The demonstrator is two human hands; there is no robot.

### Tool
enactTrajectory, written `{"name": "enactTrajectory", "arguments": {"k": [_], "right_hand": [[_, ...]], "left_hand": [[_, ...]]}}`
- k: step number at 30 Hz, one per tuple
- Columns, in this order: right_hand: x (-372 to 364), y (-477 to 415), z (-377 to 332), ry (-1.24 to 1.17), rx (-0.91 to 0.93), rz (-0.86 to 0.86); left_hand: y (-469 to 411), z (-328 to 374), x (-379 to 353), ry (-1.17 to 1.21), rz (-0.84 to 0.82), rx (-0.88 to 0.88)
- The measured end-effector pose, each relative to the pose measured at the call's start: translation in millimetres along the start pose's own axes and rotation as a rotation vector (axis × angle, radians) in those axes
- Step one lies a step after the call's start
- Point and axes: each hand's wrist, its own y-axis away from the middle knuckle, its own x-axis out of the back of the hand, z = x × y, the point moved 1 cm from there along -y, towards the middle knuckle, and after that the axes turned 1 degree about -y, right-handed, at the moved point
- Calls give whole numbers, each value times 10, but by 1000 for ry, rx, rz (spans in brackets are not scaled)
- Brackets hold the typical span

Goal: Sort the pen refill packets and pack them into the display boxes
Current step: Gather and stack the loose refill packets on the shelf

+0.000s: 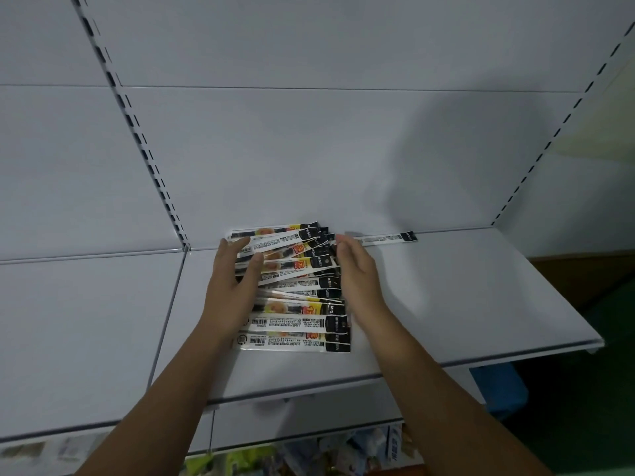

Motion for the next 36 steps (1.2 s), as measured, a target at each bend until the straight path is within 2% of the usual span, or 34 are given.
{"name": "enactTrajectory", "arguments": {"k": [4,7,9,15,18,21,23,26,28,32,36], "right_hand": [[652,-475,111,561,197,85],[953,-744,204,938,133,-41],[1007,-819,237,1040,149,-66],[993,-868,227,1155,269,-23],[955,-826,131,1025,264,65],[704,-685,-147,872,440,105],[379,-500,-351,851,574,-39],[-84,-277,-423,892,641,-252],[-278,-208,-340,951,616,-339],[-257,-57,-297,863,558,-379],[-115,189,-311,990,498,-712]], "left_hand": [[13,-43,78,-42,2,-40],[-10,-74,125,-122,-25,-93],[-29,-94,143,-198,-54,-132],[-6,-102,167,-238,-94,-172],[65,-43,179,-274,-88,-227],[70,-87,189,-248,-96,-219],[40,-120,199,-184,-121,-193],[47,-118,193,-184,-103,-227],[71,-81,198,-237,-90,-231],[26,-79,216,-255,-134,-194],[-105,-182,210,-239,-164,-149]]}}
